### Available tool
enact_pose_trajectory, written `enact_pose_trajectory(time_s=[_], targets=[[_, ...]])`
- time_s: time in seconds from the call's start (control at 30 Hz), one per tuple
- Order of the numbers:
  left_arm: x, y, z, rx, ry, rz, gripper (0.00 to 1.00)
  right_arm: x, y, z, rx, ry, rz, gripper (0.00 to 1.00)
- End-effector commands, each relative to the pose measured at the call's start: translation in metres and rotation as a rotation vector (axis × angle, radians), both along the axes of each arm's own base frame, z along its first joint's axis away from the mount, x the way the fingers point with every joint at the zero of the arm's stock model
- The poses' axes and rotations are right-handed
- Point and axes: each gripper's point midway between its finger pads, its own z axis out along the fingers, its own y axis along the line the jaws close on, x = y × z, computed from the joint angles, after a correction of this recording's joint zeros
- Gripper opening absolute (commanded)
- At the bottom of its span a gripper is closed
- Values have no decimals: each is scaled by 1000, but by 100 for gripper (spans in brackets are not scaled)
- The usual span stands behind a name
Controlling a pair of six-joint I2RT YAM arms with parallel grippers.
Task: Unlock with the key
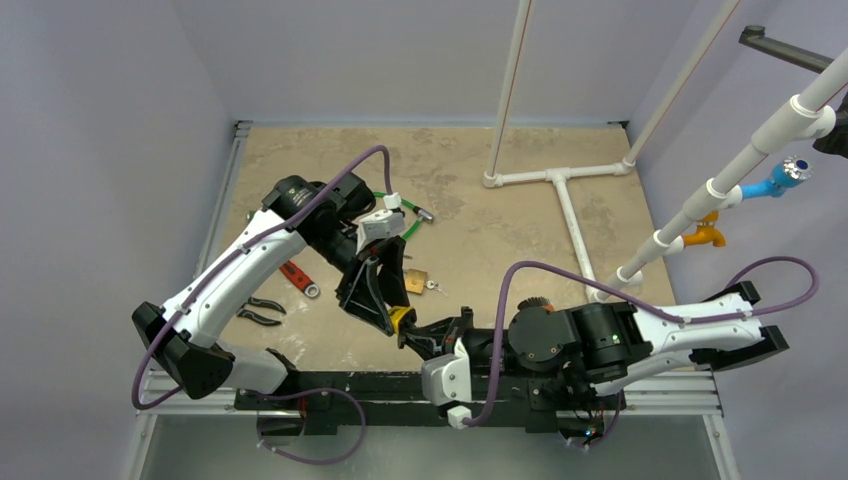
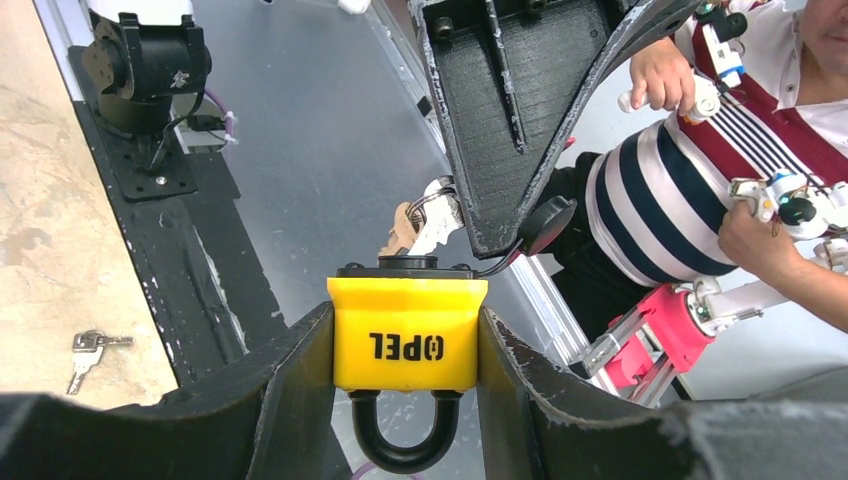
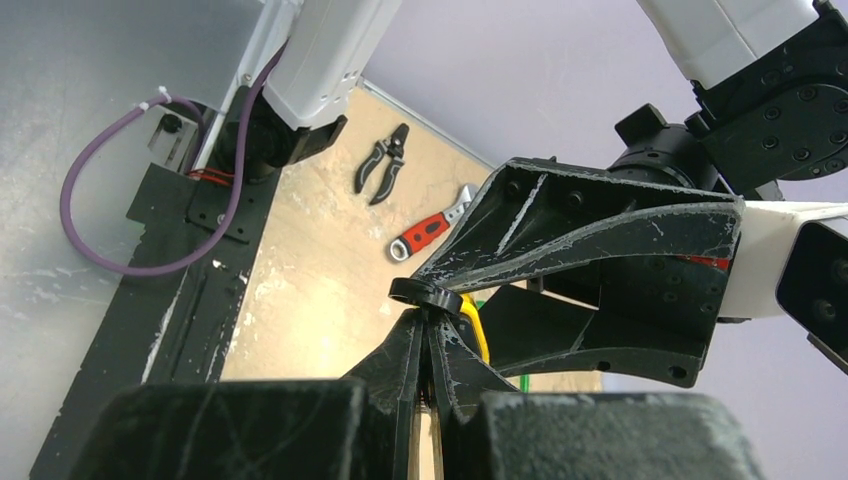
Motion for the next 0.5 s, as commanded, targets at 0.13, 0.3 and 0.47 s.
enact_pose_trajectory(time_s=[0.13, 0.3, 0.47], targets=[[-28, 14, 61, -79, 181, -19, 0, -2, -2, 10, 68, 47, 52, 0], [-29, 13, 73, -95, 177, -30, 0, 1, -5, 19, 128, 63, 67, 0], [-37, 13, 80, -115, 191, -65, 0, -1, -1, 20, 180, 78, 99, 0]])
